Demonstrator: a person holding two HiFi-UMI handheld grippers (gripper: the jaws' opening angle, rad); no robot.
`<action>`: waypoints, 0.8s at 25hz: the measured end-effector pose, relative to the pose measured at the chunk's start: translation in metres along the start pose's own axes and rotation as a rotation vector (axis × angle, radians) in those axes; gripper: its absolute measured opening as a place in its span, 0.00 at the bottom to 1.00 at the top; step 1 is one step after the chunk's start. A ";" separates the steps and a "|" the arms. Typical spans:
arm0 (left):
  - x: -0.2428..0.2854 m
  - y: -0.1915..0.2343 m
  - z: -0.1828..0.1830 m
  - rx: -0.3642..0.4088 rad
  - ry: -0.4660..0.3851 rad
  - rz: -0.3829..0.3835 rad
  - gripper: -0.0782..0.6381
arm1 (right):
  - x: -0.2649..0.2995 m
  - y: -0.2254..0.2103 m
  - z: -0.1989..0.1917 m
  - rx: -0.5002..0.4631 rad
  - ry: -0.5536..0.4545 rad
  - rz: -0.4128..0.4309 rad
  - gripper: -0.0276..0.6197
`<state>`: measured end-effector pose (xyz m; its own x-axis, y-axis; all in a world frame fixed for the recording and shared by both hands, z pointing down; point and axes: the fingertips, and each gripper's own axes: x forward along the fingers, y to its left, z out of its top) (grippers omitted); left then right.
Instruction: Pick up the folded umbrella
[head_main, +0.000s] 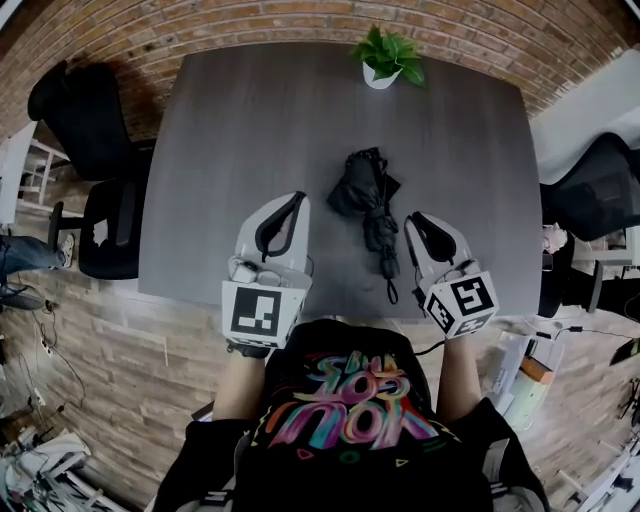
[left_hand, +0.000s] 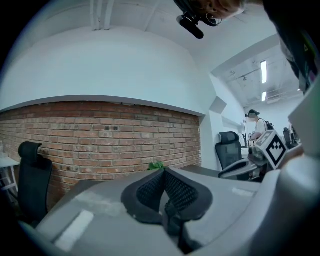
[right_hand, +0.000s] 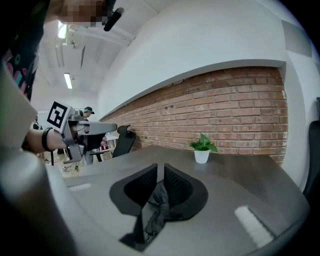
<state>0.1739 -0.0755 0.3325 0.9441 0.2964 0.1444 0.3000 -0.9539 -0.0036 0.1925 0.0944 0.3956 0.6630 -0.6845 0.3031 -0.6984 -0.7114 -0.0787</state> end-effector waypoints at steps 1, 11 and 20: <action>0.001 -0.001 -0.002 -0.001 0.004 -0.001 0.11 | 0.003 -0.001 -0.004 -0.001 0.013 0.001 0.13; 0.009 0.001 -0.015 -0.024 0.033 -0.004 0.11 | 0.031 -0.006 -0.037 0.009 0.096 -0.012 0.29; 0.017 0.000 -0.029 -0.035 0.064 -0.012 0.11 | 0.059 -0.005 -0.067 -0.024 0.167 -0.011 0.41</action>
<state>0.1855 -0.0714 0.3637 0.9294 0.3054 0.2072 0.3053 -0.9517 0.0333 0.2171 0.0689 0.4780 0.6177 -0.6393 0.4579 -0.6991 -0.7131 -0.0525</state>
